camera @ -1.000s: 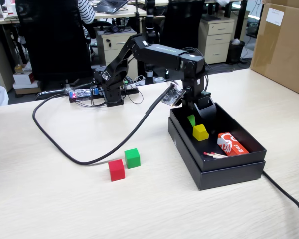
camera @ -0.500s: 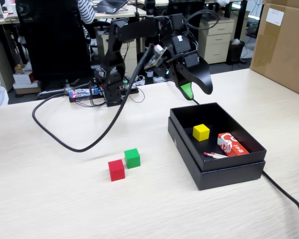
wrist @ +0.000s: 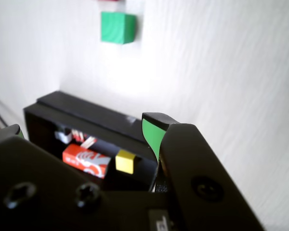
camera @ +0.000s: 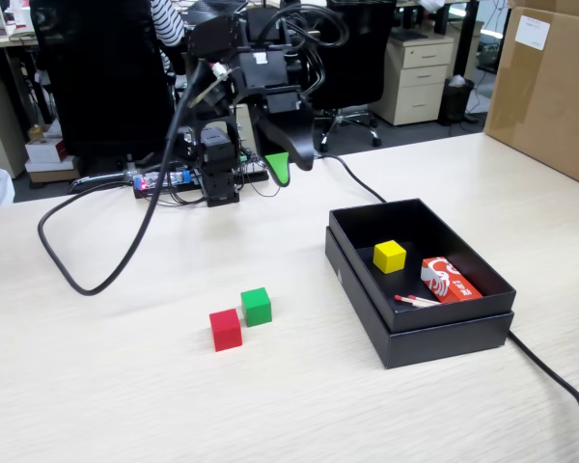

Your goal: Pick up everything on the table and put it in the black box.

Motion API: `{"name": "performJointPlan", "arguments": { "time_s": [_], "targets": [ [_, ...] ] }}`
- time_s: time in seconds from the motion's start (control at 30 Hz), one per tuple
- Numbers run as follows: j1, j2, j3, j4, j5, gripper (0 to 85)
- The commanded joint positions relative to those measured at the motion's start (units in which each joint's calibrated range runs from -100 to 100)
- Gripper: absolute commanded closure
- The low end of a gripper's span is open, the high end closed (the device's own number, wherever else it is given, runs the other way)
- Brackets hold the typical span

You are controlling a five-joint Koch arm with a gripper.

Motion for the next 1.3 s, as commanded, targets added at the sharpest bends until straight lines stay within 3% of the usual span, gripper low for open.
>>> {"name": "performJointPlan", "arguments": {
  "time_s": [0.0,0.27,0.7,1.27],
  "targets": [
    [-1.76,-6.5,-1.36,0.33,-1.03,36.0],
    [-4.49,-9.6,-9.34,2.84,-1.03,36.0],
    [-4.64,-8.45,-10.06,4.48,-1.03,36.2],
    [-5.13,21.5,5.26,6.29,-1.07,36.4]
  ]
}}
